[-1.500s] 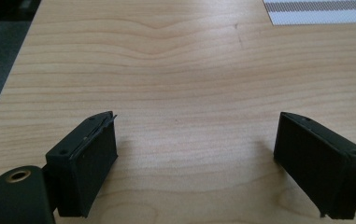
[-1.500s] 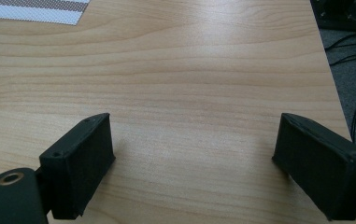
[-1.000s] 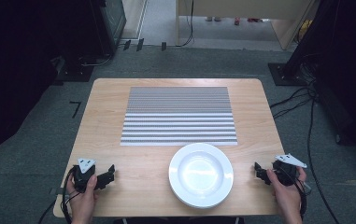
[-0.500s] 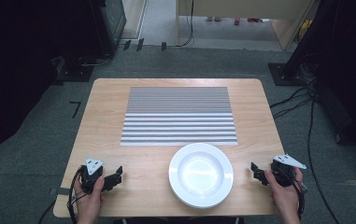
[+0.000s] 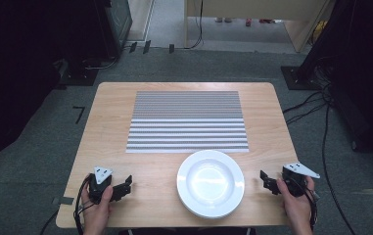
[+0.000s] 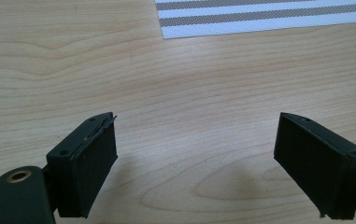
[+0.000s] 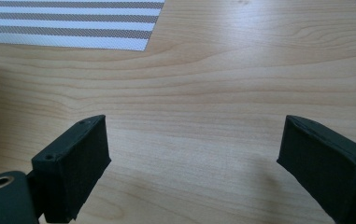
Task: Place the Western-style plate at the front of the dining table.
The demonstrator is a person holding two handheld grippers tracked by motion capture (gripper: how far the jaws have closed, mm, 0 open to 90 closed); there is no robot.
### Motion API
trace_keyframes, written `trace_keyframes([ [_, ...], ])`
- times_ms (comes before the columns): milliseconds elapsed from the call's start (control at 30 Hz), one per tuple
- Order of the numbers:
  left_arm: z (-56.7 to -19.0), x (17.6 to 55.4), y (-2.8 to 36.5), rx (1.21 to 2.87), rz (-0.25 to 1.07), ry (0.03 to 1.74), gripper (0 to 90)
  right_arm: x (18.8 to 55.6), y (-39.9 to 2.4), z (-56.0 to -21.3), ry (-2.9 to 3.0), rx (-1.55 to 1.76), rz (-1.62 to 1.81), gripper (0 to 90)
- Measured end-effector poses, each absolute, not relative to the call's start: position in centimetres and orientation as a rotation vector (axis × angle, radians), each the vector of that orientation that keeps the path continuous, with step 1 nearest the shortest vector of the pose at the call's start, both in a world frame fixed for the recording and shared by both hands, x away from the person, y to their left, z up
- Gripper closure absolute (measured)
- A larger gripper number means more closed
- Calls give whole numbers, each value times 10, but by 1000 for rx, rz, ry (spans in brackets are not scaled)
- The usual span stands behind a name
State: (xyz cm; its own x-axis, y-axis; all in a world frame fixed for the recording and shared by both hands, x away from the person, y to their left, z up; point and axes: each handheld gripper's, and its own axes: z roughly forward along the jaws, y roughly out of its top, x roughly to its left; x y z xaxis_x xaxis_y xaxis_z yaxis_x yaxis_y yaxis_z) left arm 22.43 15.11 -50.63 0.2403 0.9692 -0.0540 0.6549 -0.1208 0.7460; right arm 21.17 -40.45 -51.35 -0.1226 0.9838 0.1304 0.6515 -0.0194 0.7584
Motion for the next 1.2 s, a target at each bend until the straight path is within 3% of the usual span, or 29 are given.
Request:
trace_keyframes([
  [1200,-498,225,100,1898,523,1371,133,212,-379,-500,1859,1645,1027,83],
])
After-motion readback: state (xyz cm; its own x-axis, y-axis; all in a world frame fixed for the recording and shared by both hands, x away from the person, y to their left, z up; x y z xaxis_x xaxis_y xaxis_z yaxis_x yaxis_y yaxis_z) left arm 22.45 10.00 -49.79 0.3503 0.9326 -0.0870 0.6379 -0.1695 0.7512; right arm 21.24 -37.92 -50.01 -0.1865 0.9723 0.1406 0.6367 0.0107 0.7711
